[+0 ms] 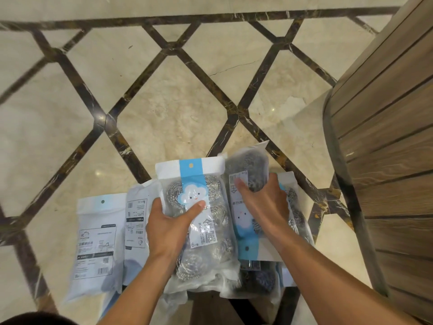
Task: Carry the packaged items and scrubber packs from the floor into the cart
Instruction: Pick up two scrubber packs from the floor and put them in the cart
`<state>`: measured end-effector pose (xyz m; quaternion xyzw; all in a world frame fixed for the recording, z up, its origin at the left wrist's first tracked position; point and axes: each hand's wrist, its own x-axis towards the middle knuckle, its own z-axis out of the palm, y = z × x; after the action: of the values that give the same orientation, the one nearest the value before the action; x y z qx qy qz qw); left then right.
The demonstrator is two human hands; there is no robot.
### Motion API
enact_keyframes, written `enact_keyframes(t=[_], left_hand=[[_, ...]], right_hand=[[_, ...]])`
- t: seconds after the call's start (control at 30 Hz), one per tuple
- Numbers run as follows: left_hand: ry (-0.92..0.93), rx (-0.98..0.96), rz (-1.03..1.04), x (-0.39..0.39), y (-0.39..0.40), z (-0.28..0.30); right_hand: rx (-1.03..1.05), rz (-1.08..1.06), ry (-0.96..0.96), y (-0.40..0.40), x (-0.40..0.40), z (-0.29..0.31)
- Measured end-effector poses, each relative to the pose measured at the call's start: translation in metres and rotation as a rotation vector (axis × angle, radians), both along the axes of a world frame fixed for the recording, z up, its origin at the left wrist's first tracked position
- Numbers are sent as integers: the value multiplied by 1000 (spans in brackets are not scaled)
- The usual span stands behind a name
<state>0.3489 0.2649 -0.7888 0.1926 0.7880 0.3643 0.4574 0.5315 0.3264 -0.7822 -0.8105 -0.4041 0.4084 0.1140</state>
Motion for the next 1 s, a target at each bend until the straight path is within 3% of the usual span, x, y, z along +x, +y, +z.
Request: enact_keyframes(t=[0.2,0.33,0.4,0.63,1.0], left_hand=[[-50,-27,-21,-4,10,49],[-43,-20,-49,-28,17,114],[-40,-12,-45,-41,20,161],[-139,83,15,-80,18,383],[-178,279,43,-153,-16,725]], right_hand=[[-9,105,-11,3,5,33],[84,88,108,12,15,88],[160,93,103,20,16,140],[127,87,92,48,-5,371],[346,150,216,29,-72,726]])
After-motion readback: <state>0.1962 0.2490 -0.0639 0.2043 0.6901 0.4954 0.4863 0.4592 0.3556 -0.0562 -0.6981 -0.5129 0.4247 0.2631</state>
